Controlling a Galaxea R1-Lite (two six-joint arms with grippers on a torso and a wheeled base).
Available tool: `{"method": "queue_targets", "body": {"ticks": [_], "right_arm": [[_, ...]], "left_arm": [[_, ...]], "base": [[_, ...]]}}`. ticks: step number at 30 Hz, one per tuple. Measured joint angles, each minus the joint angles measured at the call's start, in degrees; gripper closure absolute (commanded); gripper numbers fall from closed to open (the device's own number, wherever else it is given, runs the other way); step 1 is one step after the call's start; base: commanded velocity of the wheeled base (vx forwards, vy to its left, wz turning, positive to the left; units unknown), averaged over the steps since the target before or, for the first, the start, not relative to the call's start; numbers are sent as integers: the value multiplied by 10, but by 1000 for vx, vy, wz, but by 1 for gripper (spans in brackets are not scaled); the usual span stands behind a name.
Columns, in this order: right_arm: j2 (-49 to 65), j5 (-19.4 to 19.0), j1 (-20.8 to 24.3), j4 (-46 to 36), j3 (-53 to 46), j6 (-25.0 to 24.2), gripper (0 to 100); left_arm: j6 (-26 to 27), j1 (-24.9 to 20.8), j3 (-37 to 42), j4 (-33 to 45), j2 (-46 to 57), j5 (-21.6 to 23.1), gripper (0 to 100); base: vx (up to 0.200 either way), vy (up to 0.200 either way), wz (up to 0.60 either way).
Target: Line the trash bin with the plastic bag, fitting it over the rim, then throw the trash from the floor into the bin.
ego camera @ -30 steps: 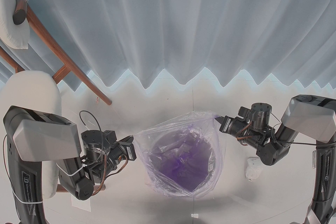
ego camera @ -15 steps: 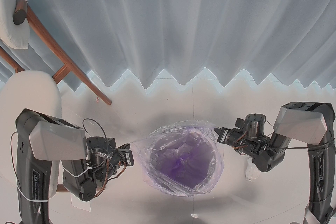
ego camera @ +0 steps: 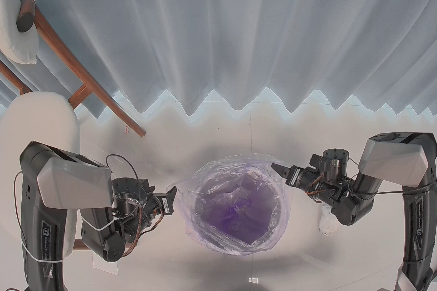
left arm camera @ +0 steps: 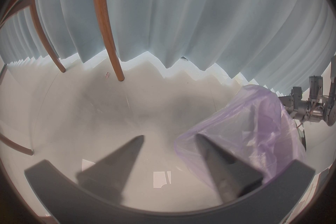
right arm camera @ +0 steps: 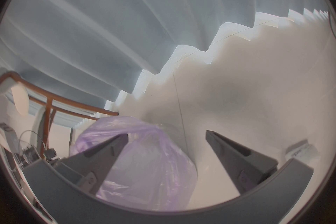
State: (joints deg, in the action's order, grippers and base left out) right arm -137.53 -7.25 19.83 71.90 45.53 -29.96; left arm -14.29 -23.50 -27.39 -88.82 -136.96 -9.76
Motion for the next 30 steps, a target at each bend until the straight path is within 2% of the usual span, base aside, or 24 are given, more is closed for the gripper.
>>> {"method": "queue_targets", "body": {"ticks": [9, 13, 19, 24, 28, 30], "right_arm": [[99, -29, -14, 20, -116, -102, 0], [151, -34, -17, 35, -189, -117, 0], [217, -33, -18, 101, -313, -122, 0], [255, -2, -19, 164, -403, -123, 0], [278, 35, -18, 171, -434, -127, 0], [291, 50, -18, 171, -440, -129, 0]], "left_arm": [[-61, -9, 50, 0, 87, 0, 0], [-94, -29, 101, 0, 146, -1, 0], [-156, -73, 203, 1, 237, -7, 0], [-234, -123, 253, 2, 296, -44, 0], [-250, -167, 261, 2, 320, -75, 0], [-253, -187, 263, 2, 327, -84, 0]], "base": [[0, 0, 0], [0, 0, 0], [-200, 0, 0], [-200, 0, 0], [-200, 0, 0], [0, 0, 0]]}}
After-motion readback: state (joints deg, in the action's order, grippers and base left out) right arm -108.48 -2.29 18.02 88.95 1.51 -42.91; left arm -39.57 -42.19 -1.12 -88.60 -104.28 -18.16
